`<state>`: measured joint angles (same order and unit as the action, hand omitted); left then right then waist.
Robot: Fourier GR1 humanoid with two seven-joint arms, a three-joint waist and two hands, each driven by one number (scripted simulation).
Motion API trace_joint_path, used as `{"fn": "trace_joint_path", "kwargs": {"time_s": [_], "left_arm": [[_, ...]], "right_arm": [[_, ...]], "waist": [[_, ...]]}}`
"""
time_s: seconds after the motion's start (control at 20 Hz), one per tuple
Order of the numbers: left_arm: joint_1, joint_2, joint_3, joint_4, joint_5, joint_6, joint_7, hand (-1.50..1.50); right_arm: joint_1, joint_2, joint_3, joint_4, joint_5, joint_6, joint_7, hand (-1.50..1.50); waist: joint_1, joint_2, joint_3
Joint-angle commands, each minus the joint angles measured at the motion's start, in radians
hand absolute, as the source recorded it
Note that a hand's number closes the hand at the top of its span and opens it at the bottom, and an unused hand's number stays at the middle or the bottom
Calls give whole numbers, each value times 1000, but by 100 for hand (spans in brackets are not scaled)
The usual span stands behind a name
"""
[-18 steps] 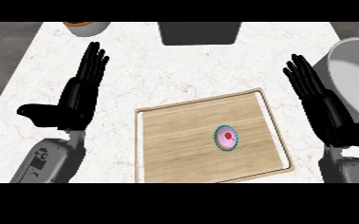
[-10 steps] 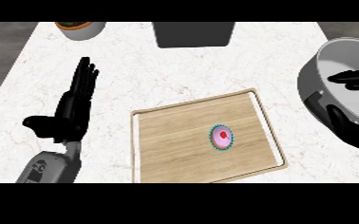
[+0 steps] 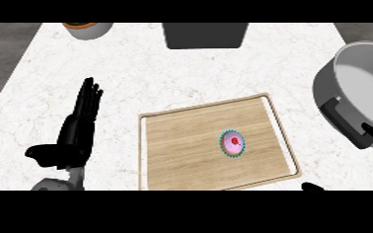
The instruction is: Pick the cupcake from the tray and place it in the pot
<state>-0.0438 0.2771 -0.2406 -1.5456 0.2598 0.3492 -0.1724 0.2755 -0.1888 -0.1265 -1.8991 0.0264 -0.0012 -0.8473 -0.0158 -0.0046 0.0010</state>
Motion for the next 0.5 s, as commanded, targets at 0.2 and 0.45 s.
{"fn": "trace_joint_path", "kwargs": {"time_s": [0.2,0.45], "left_arm": [[35,-12,-12,-46,-31,10,9,0],[-30,-42,-18,14,-44,17,11,0]], "right_arm": [[231,-54,73,-263,270,-31,165,-150],[276,-151,156,-292,550,22,370,-150]], "waist": [[8,1,-4],[9,12,-7]]}}
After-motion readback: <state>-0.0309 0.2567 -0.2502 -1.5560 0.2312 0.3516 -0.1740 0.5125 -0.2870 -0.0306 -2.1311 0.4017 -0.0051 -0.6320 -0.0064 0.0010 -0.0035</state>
